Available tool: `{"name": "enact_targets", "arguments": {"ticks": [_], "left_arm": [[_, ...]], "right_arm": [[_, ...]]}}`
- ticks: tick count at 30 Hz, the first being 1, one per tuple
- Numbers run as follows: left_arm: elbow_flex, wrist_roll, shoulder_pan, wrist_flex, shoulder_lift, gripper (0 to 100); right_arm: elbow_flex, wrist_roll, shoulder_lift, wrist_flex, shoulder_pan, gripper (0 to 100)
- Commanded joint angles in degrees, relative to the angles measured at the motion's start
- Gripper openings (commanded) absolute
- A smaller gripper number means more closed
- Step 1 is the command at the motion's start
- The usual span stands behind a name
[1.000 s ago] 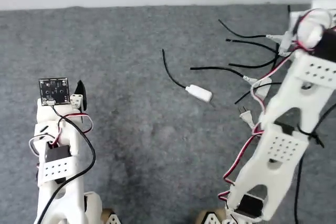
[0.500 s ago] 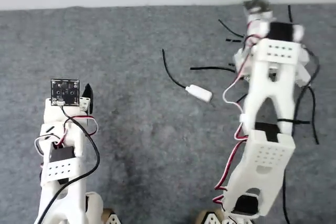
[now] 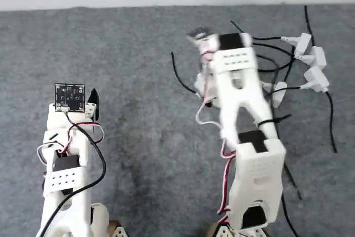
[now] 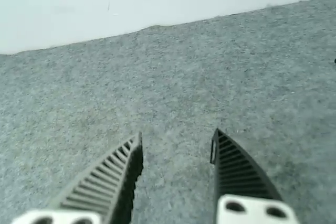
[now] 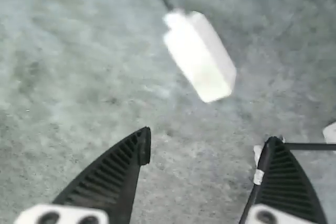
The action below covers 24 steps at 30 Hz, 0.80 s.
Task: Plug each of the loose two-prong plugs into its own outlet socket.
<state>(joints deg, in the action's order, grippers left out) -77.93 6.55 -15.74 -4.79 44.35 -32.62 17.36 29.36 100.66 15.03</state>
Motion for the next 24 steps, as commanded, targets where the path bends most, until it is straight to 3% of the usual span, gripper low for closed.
{"name": "enact_targets", "arguments": {"ticks": [1,10,14,19,24], "left_arm": [[0.8,0.8,0.4,1.6,1.1,20],[0.8,0.8,0.4,1.7,1.1,20],[0.8,0.8,0.4,1.7,1.1,20],[0.8,0.8,0.4,1.7,1.1,20],[0.8,0.8,0.4,1.6,1.1,20]], "right_arm": [[-0.7,-0.4,-7.1,2.2,0.7,31.4],[1.6,0.2,-33.5,2.2,2.2,31.4],[9.1,6.7,-45.8,2.3,2.2,31.5],[29.7,17.8,-58.4,0.9,2.4,31.5],[56.2,27.7,-65.5,-12.9,2.5,31.5]]}}
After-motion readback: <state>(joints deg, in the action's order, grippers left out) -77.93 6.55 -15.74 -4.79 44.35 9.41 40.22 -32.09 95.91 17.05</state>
